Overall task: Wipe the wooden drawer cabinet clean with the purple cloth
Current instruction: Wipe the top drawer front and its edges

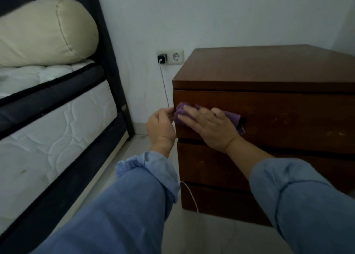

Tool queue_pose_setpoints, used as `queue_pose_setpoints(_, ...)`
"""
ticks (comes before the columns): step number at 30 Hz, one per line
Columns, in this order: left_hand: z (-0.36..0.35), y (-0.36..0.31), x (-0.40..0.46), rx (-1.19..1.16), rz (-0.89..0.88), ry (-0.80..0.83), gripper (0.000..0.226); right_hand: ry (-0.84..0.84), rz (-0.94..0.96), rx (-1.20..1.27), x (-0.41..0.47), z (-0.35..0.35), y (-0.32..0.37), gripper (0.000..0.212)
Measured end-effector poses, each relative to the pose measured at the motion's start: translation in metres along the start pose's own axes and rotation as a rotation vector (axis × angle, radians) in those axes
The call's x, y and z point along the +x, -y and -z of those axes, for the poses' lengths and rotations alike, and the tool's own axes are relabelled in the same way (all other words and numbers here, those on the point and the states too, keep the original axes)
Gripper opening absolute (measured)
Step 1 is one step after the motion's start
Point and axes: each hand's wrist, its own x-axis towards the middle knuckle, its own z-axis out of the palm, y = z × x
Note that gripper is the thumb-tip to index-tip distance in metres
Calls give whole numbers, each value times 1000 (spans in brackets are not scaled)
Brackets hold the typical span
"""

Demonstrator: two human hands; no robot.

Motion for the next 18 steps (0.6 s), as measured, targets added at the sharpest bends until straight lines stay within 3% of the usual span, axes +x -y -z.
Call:
queue_pose_setpoints(9, 7, 11, -3, 31, -24, 41, 30, 81, 136, 68, -15, -13, 13, 52)
queue_pose_setpoints(13, 16, 13, -18, 172, -124, 145, 32, 222, 236, 172, -32, -8, 21, 61)
queue_pose_setpoints(18, 25, 32, -56, 391, -96, 260, 31, 299, 147, 234, -54, 25, 15, 58)
